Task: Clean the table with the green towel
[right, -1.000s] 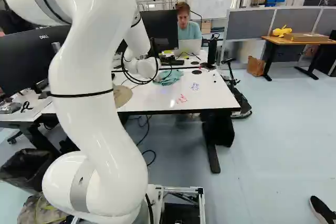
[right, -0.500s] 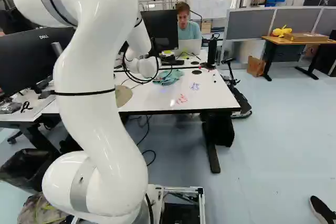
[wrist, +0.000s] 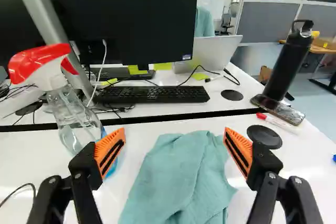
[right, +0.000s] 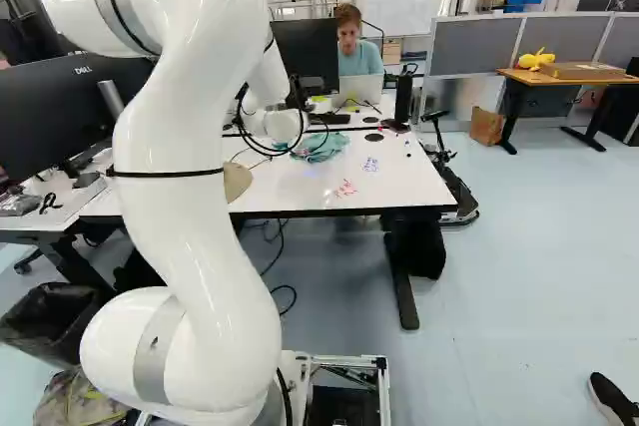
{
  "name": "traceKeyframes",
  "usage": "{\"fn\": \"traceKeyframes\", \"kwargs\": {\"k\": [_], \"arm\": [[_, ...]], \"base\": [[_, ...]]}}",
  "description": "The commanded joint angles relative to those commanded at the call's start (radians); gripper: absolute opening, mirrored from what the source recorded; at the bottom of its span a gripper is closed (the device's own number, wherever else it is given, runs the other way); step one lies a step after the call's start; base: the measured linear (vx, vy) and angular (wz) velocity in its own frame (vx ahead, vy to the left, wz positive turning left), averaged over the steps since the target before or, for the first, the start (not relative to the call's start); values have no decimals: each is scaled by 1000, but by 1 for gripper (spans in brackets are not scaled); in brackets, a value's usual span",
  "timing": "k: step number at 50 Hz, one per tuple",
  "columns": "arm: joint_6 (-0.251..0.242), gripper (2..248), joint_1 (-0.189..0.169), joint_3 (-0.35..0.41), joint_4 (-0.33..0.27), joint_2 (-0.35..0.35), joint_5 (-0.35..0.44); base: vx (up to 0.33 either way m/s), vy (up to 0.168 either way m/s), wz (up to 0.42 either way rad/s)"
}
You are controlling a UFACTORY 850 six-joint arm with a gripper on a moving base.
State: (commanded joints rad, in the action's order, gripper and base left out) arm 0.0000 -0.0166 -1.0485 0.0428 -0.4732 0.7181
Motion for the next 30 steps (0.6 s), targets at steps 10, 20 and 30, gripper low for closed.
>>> {"fn": "traceKeyframes", "kwargs": {"k": [10, 20, 30], "arm": [[0, 247, 0, -33, 22, -26, -75], [0, 247, 1, -73, 44, -57, -151], [0, 247, 1, -104, 65, -80, -226]], "base": [[0, 0, 0], [0, 0, 0], [0, 0, 0]]}}
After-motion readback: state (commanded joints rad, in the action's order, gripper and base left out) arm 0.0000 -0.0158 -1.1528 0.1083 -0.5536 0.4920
